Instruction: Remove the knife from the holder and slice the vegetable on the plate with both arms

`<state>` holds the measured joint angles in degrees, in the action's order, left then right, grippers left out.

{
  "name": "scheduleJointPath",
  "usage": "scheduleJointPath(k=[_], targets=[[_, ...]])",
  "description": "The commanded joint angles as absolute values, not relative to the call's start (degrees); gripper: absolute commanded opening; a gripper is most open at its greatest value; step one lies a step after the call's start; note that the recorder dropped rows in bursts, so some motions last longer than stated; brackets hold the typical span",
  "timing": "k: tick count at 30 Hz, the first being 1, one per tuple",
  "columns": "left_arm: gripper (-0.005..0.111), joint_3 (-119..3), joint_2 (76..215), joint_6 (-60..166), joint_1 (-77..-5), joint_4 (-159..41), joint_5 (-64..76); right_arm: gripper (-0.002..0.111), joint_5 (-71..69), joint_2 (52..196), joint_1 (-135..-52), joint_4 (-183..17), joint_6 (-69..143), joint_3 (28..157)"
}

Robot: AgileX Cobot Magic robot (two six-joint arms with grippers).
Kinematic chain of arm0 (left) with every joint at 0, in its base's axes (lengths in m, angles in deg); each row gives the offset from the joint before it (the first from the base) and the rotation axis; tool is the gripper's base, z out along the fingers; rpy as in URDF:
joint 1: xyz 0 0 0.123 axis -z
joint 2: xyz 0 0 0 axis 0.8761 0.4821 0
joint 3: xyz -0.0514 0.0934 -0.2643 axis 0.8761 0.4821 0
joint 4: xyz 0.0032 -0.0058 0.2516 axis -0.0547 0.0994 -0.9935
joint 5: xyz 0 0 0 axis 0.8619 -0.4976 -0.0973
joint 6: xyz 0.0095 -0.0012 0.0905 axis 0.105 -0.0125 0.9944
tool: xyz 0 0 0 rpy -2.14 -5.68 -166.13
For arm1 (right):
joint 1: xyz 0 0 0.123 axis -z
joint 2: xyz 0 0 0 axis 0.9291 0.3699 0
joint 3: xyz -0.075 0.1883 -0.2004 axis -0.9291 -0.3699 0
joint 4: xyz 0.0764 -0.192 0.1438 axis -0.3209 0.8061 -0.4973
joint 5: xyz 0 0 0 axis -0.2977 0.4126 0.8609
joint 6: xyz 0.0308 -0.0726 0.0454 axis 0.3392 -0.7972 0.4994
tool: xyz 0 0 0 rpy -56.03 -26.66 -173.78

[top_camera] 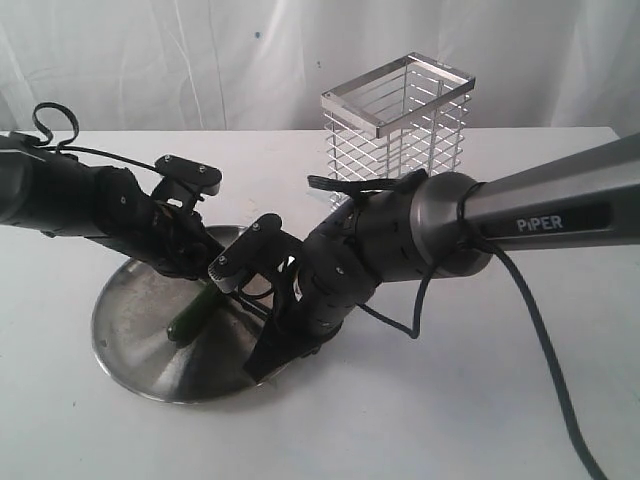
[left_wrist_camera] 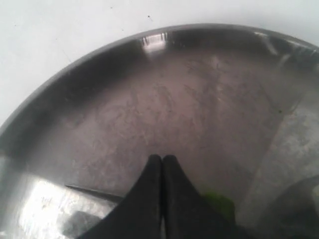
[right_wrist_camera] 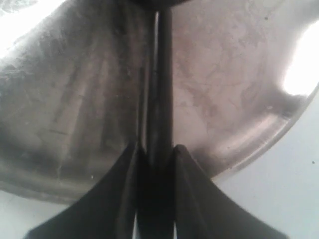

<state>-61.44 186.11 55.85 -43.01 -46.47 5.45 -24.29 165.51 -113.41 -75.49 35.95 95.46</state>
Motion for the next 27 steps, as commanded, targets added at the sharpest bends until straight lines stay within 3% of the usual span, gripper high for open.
scheduleJointPath(k=[1, 14, 27], targets=[[0.000, -60.8, 180.7, 57.0, -42.8, -46.4, 9.4, 0.000, -27.1, 165.8, -113.3, -75.5, 36.7, 95.5], [0.000, -60.8, 174.8, 58.9, -42.8, -47.6, 13.5, 0.000, -35.3, 165.2, -113.3, -75.3, 36.7, 95.5], [0.003, -60.8, 174.8, 58.8, -42.8, -47.1, 22.2, 0.000, -34.5, 161.3, -113.3, -75.2, 37.7, 95.5]])
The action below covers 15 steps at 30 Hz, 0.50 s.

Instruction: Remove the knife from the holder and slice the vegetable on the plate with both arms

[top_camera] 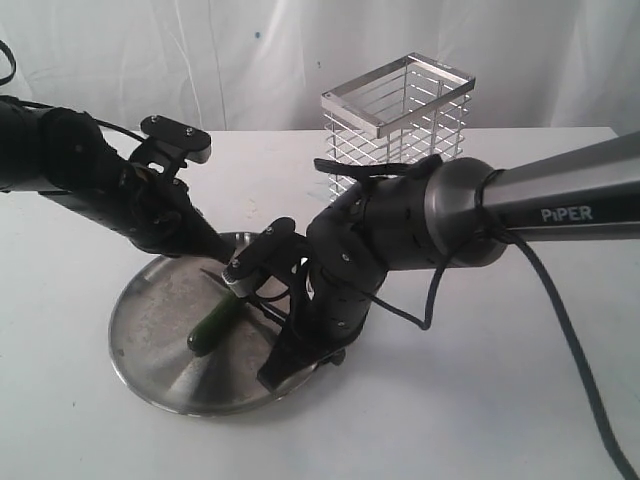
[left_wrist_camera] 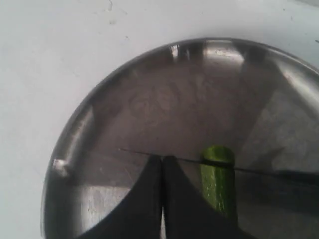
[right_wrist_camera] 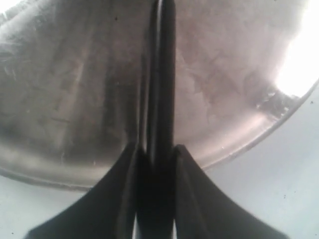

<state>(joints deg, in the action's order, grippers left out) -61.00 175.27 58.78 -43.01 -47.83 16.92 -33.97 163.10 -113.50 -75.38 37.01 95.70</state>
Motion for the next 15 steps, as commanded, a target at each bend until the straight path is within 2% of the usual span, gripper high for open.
scheduleJointPath(k=[1, 8, 11, 15], targets=[[0.007, -60.8, 174.8, 58.9, -42.8, -47.1, 23.3, 0.000, -34.5, 161.2, -113.3, -75.2, 37.7, 95.5], [0.049, -60.8, 174.8, 63.2, -42.8, -41.3, 31.7, 0.000, -34.5, 161.2, -113.3, -75.2, 37.7, 95.5], [0.055, -60.8, 174.8, 65.3, -42.8, -38.2, 32.3, 0.000, -34.6, 161.4, -113.3, -75.2, 37.7, 95.5], [0.054, -60.8, 174.8, 66.2, -42.8, -37.2, 32.0, 0.000, -37.5, 162.0, -113.3, -75.2, 37.7, 95.5]])
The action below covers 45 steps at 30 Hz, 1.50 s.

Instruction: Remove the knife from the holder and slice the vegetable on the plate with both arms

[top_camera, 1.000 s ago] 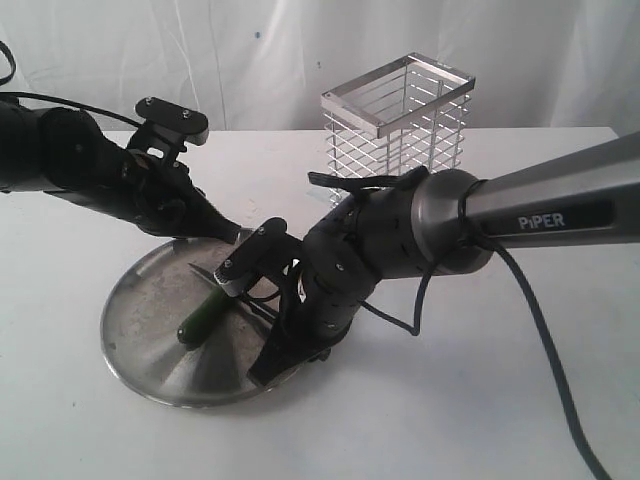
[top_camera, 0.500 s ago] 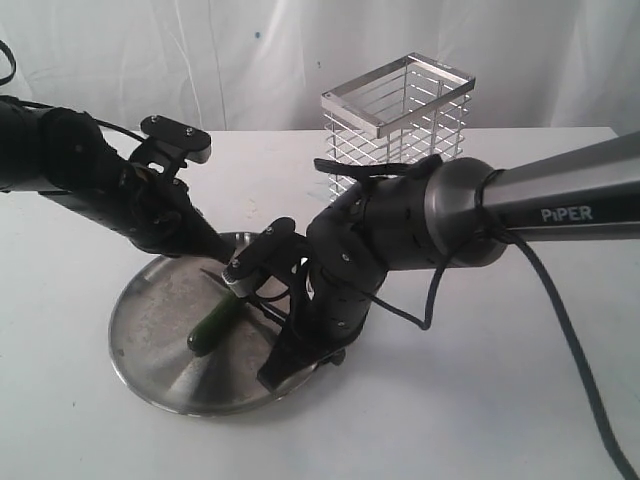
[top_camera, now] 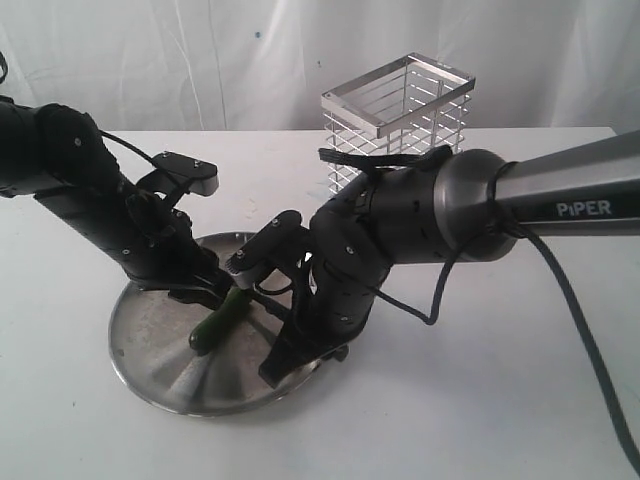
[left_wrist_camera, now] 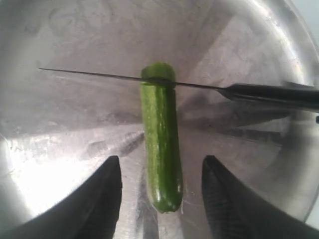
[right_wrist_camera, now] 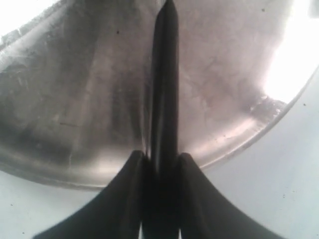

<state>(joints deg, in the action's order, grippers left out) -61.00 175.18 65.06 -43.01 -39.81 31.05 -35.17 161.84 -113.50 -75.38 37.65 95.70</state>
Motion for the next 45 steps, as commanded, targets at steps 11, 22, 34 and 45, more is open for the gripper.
scheduleJointPath(k=[11, 22, 34, 45], targets=[[0.054, -60.8, 174.8, 66.7, -42.8, -37.2, 30.6, 0.000, -40.3, 161.4, -113.3, -75.2, 38.2, 95.5], [0.054, -60.8, 174.8, 66.7, -42.8, -36.8, 30.3, 0.000, -42.0, 160.5, -114.6, -75.9, 43.6, 95.5], [0.054, -60.8, 174.8, 66.7, -42.8, -35.9, 30.0, 0.000, -42.6, 160.5, -116.5, -76.2, 52.3, 95.2], [0.054, -57.9, 175.8, 75.1, -42.7, -30.3, 32.6, 0.000, -39.4, 160.8, -116.9, -78.2, 52.7, 94.8]])
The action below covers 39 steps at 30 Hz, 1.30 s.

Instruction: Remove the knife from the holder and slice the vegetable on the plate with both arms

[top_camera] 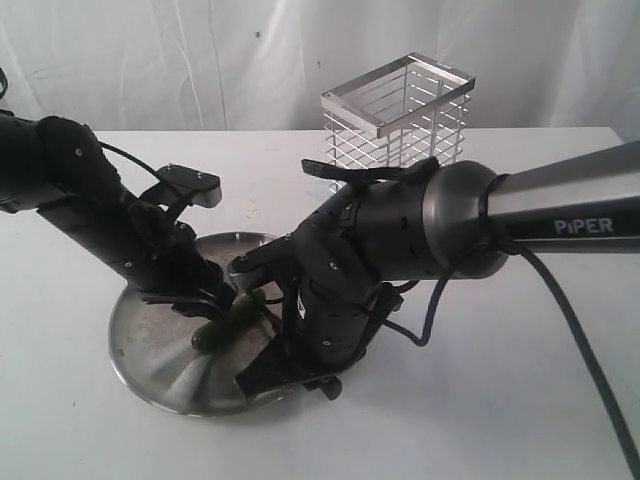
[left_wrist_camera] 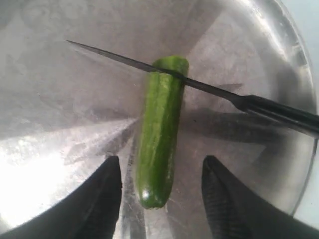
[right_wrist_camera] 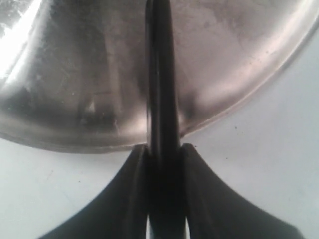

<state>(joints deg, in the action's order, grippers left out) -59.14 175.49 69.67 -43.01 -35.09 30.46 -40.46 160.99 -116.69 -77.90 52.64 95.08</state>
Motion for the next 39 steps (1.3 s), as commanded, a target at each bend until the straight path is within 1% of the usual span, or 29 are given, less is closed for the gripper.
scheduleJointPath(k=[1, 4, 7, 9, 12, 18, 27, 39], targets=[[0.056, -57.9, 176.3, 77.1, -42.5, -28.8, 32.8, 0.000, -39.4, 161.0, -116.9, -78.2, 52.7, 94.8], [0.061, -57.9, 179.0, 80.9, -41.8, -27.6, 32.8, 0.000, -39.3, 161.2, -116.9, -78.2, 52.7, 94.8], [0.061, -57.9, 181.0, 80.9, -41.8, -27.9, 30.9, 0.000, -39.4, 161.2, -116.9, -78.2, 52.2, 94.8], [0.056, -57.9, 182.1, 80.6, -41.8, -28.6, 30.3, 0.000, -39.4, 161.2, -116.9, -78.2, 52.0, 94.8], [0.042, -57.9, 183.9, 80.6, -41.8, -28.2, 29.0, 0.000, -39.9, 161.2, -116.9, -78.2, 51.6, 94.8], [0.042, -58.1, 183.1, 79.5, -42.0, -28.3, 27.2, 0.000, -43.1, 161.2, -116.9, -77.6, 49.8, 94.8], [0.042, -58.1, 182.5, 74.6, -46.2, -28.0, 26.7, 0.000, -45.0, 161.2, -116.9, -77.6, 49.4, 94.8], [0.042, -58.1, 182.5, 73.1, -46.2, -27.7, 25.0, 0.000, -45.6, 161.2, -116.9, -78.4, 49.3, 94.8]])
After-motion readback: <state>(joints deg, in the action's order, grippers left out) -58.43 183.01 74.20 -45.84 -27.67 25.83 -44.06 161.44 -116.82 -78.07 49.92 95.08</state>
